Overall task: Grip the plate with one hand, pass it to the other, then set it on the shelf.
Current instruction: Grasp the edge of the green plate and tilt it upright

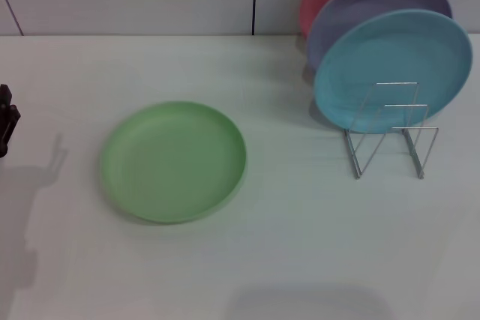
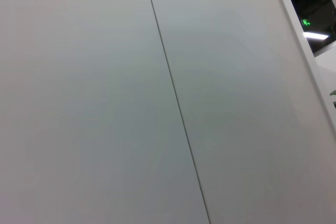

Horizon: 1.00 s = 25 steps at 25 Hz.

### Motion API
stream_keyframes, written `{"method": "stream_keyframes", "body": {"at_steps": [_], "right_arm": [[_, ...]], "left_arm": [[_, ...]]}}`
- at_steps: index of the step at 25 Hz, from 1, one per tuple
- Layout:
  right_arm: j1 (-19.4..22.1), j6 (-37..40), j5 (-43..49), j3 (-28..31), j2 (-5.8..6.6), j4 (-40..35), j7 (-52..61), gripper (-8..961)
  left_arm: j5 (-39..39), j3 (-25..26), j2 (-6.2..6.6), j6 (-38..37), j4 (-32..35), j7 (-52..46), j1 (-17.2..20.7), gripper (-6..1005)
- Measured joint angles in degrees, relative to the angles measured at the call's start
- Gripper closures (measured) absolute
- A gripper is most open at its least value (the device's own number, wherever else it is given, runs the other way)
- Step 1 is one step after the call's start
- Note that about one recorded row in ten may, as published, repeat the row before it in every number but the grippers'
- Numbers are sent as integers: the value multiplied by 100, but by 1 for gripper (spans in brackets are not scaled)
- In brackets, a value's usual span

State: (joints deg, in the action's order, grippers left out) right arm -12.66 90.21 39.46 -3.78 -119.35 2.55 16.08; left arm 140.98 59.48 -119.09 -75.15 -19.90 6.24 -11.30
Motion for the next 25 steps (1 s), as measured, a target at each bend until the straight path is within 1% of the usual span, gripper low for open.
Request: {"method": "stream_keyframes", "body": {"at_steps": [5, 10, 13, 14, 16, 17, 20, 21, 22, 24, 25], "right_arm": [[0, -3, 0, 0, 0, 0, 0, 127], [0, -5, 0, 0, 0, 0, 0, 128], [-5, -5, 0, 0, 0, 0, 0, 128], [-9, -4, 0, 0, 0, 0, 0, 128], [-17, -5, 0, -1, 0, 0, 0, 127], [-18, -5, 0, -11, 0, 0, 0, 127], [-17, -10, 0, -65, 8, 0, 0, 128], [-18, -24, 0, -79, 11, 0, 0, 128], [-19, -42, 0, -83, 13, -1, 0, 128], [-25, -97, 0, -89, 16, -13, 0, 128], [-31, -136, 0, -105, 19, -20, 1, 128]], "left_arm": [[0, -21, 0, 0, -2, 0, -3, 142], [3, -188, 0, 62, -104, -7, 13, 140], [22, -327, 39, 272, -462, 224, 27, 140], [23, -355, 62, 457, -685, 413, 38, 140], [28, -349, 94, 1039, -1273, 907, 76, 140], [34, -303, 118, 1453, -1669, 1188, 116, 140], [146, -12, 232, 3088, -3062, 1847, 283, 140], [146, -12, 232, 3088, -3062, 1847, 283, 140], [369, 405, 296, 4643, -4234, 1961, 440, 140], [491, 610, 295, 5338, -4727, 1964, 500, 140], [564, 824, 278, 6077, -5189, 1956, 543, 140]]}}
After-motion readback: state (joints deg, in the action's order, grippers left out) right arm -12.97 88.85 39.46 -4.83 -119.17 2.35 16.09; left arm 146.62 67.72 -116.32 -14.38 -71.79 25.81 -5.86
